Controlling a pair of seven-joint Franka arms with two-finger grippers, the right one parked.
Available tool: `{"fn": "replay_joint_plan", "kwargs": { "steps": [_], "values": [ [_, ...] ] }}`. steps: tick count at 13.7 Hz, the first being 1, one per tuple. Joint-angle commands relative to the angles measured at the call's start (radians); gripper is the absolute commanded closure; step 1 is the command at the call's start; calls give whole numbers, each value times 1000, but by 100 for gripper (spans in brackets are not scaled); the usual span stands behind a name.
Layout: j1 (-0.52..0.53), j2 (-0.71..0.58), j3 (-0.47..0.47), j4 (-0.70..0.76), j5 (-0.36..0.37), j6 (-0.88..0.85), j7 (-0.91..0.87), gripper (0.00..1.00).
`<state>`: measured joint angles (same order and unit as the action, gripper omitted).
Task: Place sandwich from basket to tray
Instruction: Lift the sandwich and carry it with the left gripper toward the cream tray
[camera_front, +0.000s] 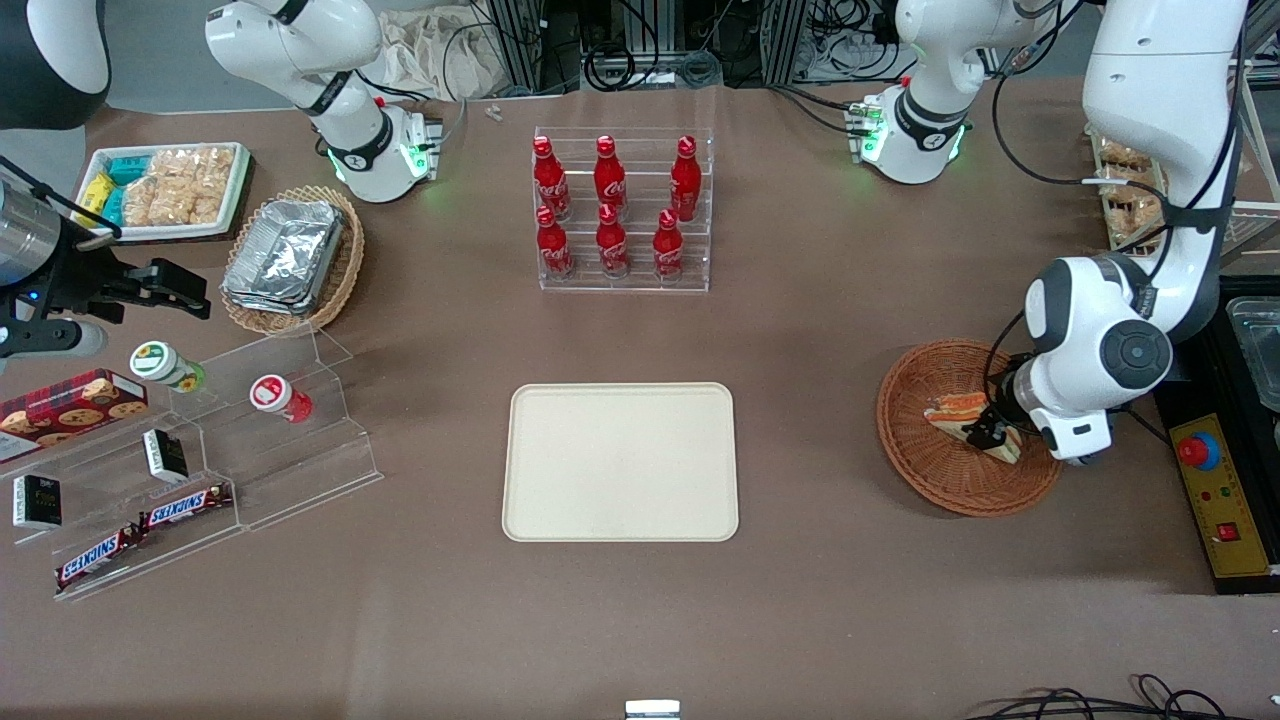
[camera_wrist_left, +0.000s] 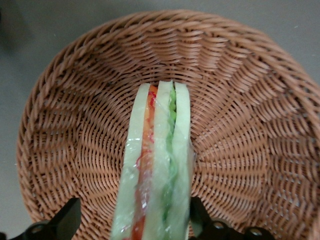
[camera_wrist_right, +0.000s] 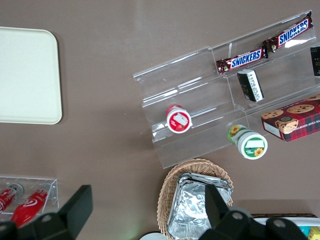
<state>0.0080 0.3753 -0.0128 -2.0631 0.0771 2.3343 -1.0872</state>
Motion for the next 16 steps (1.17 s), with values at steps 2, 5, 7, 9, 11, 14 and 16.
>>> {"fn": "replay_joint_plan", "kwargs": {
  "steps": [2, 5, 7, 9, 11, 14, 16],
  "values": [
    [0, 4, 4, -2, 18, 23, -14, 70],
    [3, -32, 2, 36, 18, -10, 7, 95],
    [-5, -73, -3, 85, 16, -109, 123, 99],
    [-6, -104, -10, 185, 1, -279, 215, 100],
    [-13, -105, -53, 283, -14, -445, 289, 100],
    [-13, -107, -175, 377, -34, -553, 397, 100],
    [-13, -102, -278, 402, -46, -549, 406, 100]
  ]
}}
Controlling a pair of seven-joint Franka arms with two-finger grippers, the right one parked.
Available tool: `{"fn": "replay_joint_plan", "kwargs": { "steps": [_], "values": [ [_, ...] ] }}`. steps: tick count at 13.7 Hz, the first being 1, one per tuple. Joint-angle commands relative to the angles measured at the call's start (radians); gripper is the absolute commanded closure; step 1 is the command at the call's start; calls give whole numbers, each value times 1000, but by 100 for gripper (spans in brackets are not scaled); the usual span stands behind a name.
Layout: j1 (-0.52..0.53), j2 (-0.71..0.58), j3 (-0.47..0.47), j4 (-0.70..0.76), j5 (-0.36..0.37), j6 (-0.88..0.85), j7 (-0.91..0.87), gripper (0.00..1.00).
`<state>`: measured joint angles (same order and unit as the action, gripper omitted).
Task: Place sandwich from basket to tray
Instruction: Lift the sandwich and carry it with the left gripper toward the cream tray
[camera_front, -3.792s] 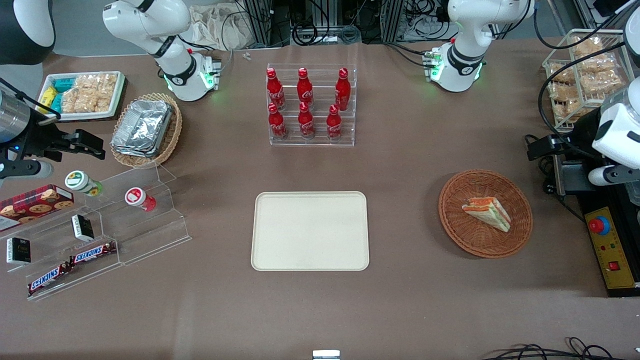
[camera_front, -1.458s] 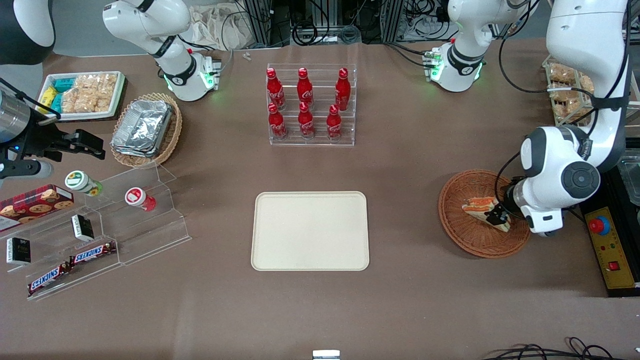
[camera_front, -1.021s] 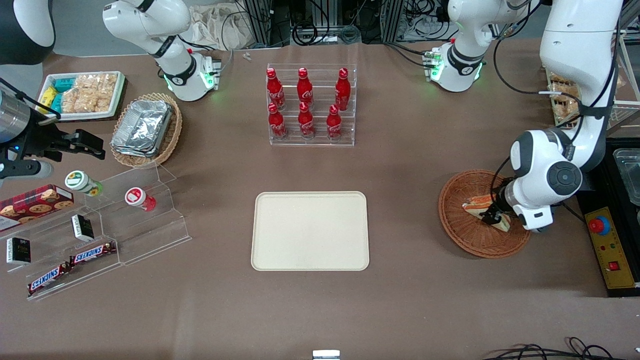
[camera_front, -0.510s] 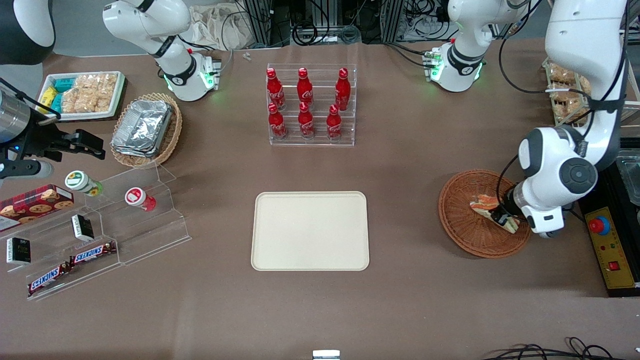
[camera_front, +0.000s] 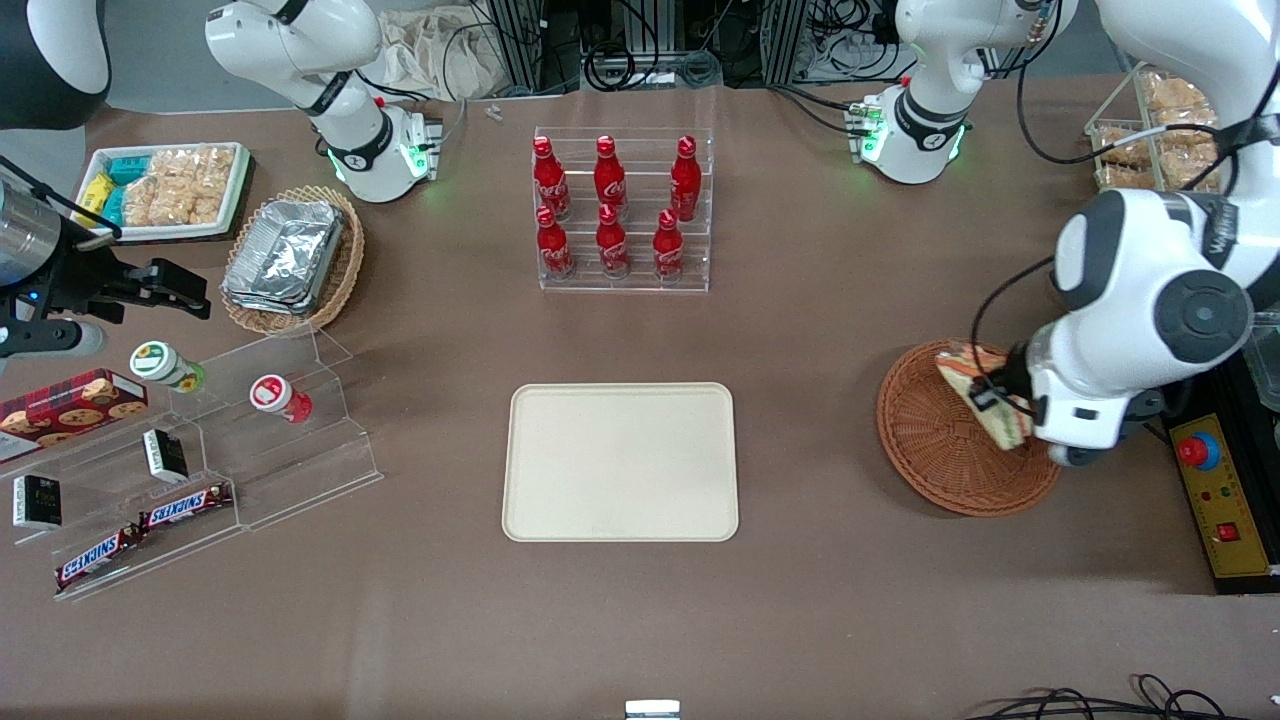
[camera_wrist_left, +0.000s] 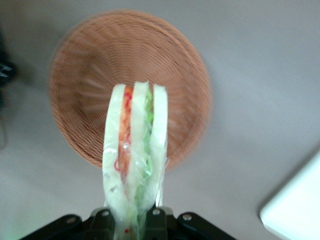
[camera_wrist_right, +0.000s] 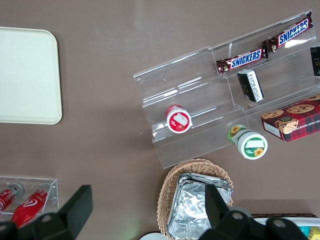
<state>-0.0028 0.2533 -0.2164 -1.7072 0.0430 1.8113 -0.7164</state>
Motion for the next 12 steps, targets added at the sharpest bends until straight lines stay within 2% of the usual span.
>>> {"fn": "replay_joint_plan", "kwargs": {
  "steps": [1, 3, 5, 9, 12],
  "values": [
    [-2, 27, -136, 51, -9, -15, 49, 100],
    [-8, 52, -231, 57, -9, 28, 54, 100],
    [-34, 92, -277, 57, -11, 86, 54, 100],
    [-147, 216, -282, 57, 23, 285, 58, 100],
    [-192, 326, -282, 58, 167, 425, 41, 100]
  ]
}}
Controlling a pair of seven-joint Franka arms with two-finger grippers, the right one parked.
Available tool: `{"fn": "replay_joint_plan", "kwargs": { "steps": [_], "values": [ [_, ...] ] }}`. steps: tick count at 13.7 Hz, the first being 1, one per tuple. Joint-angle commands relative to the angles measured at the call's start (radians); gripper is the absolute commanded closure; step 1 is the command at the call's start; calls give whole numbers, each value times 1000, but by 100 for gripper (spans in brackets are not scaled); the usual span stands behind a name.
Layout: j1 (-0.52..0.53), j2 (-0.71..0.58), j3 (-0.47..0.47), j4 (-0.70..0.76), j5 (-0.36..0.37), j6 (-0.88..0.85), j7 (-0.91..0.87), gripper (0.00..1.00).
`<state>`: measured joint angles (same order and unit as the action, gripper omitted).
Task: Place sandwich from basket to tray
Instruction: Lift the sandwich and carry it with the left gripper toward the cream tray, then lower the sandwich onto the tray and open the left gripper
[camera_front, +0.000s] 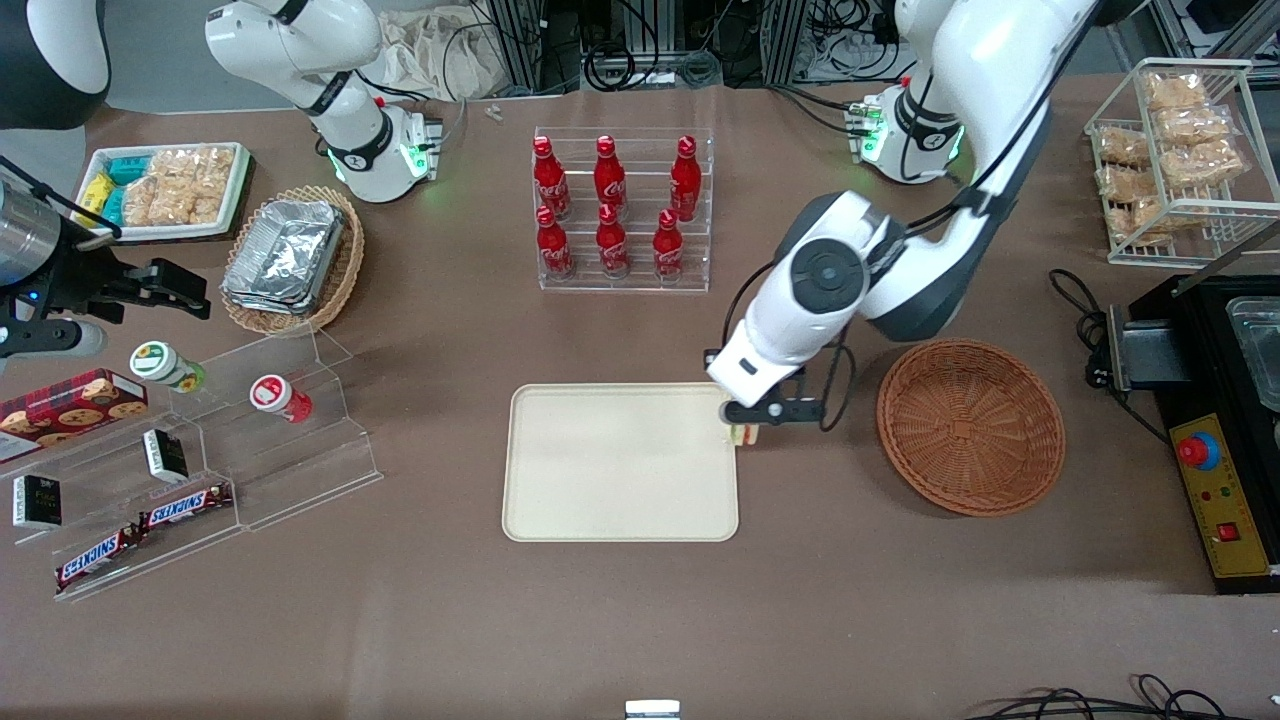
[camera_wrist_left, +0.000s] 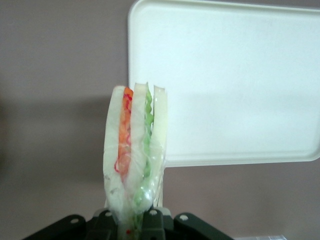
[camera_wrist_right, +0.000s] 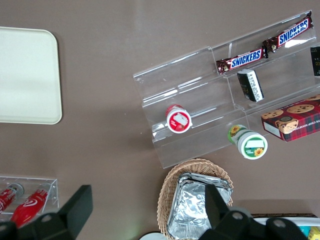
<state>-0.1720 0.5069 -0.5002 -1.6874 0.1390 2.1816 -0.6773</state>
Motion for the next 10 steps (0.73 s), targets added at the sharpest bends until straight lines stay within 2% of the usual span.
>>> {"fn": "replay_joint_plan", "kwargs": {
  "steps": [1, 3, 5, 7, 8, 9, 10],
  "values": [
    [-30, 102, 2, 40, 98, 100, -1, 100],
    [-38, 159, 5, 46, 134, 186, -10, 99],
    [-40, 197, 6, 48, 216, 208, -60, 94],
    [-40, 232, 6, 63, 339, 208, -180, 84],
    [-40, 252, 5, 72, 391, 208, -247, 74],
    [-40, 258, 5, 80, 418, 208, -315, 41],
    [-40, 255, 3, 80, 422, 208, -358, 0]
  ]
}}
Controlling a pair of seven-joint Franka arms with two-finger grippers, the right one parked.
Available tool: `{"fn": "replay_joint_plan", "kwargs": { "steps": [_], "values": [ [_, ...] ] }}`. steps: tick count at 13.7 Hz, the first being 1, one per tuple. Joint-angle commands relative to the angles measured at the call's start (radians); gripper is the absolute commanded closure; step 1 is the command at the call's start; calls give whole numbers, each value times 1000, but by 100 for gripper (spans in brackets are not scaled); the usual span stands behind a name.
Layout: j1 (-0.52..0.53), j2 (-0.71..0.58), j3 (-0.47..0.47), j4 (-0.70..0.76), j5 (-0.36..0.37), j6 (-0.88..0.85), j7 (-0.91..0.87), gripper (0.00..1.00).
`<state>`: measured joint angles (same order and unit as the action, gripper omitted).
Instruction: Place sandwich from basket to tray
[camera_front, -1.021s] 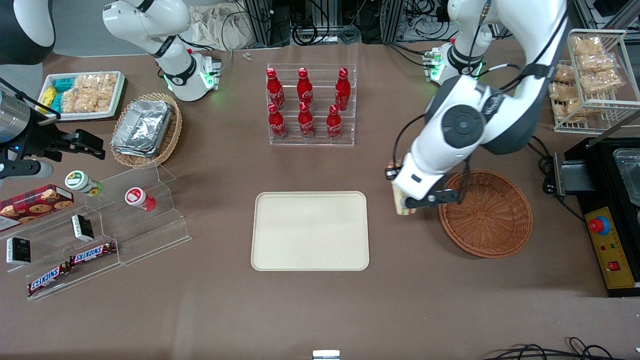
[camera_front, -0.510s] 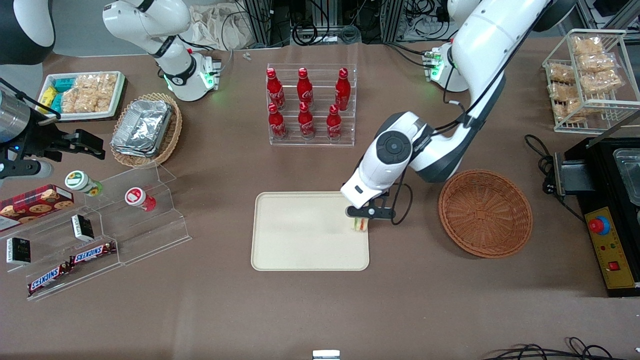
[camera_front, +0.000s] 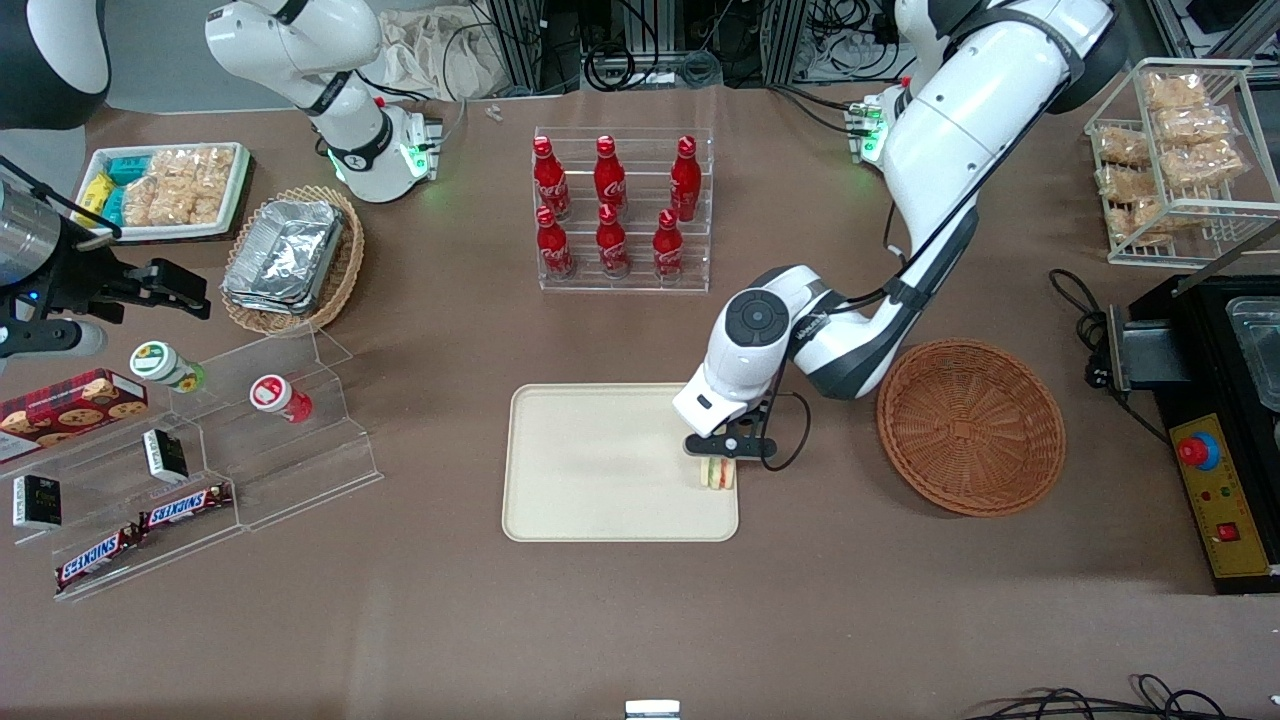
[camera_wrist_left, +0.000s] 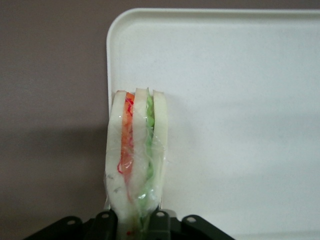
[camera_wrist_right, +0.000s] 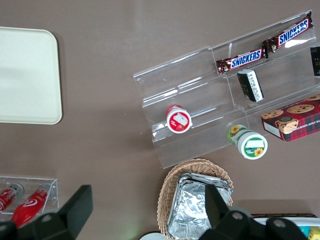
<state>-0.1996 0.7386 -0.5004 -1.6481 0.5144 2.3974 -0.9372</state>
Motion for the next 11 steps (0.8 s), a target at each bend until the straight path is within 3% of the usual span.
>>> {"fn": "replay_joint_plan", "kwargs": {
  "steps": [1, 6, 8, 11],
  "values": [
    [-11, 19, 2, 40, 46, -6, -116, 0],
    [21, -108, 2, 42, 18, -21, -155, 0],
    [89, -192, 0, 47, -68, -75, -140, 0],
    [143, -248, 0, 126, -138, -242, -74, 0]
  ]
}}
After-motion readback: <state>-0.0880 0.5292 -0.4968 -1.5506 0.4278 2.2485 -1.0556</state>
